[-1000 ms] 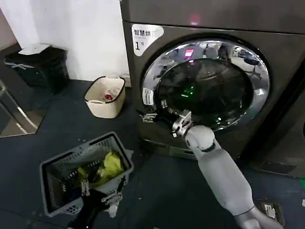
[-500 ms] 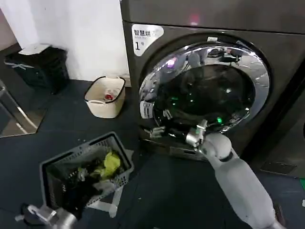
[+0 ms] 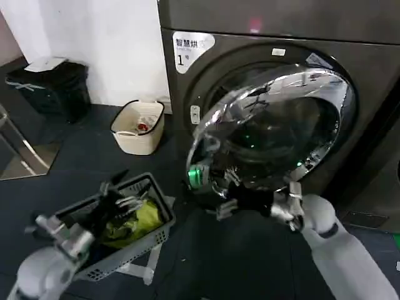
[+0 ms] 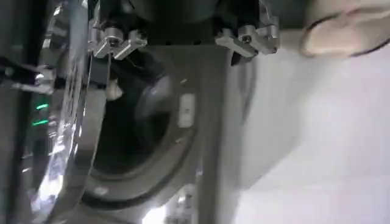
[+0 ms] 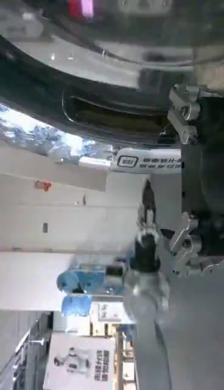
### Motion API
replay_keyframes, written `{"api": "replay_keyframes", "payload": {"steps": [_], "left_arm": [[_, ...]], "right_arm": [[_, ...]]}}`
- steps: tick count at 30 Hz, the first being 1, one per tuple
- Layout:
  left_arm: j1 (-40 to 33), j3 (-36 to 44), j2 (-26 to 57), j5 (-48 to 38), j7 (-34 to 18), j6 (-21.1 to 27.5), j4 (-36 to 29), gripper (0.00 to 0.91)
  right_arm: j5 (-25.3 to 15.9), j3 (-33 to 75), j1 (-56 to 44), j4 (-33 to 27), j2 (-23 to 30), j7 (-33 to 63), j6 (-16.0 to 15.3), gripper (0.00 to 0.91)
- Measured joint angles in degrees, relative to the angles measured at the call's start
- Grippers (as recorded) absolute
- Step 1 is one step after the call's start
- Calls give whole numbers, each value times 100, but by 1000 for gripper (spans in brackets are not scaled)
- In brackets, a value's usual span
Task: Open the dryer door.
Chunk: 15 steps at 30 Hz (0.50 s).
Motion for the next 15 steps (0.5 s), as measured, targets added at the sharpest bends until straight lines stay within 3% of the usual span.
{"api": "replay_keyframes", "payload": {"steps": [7, 15], "left_arm": [[-1783, 1687, 770, -721, 304, -89, 1043, 907], [-3962, 3691, 540, -933, 599, -312, 2132, 907]], "right_arm": [[65, 726, -734, 379, -165, -197, 246, 907], [124, 2384, -1719, 507, 158, -552, 460, 907]]}}
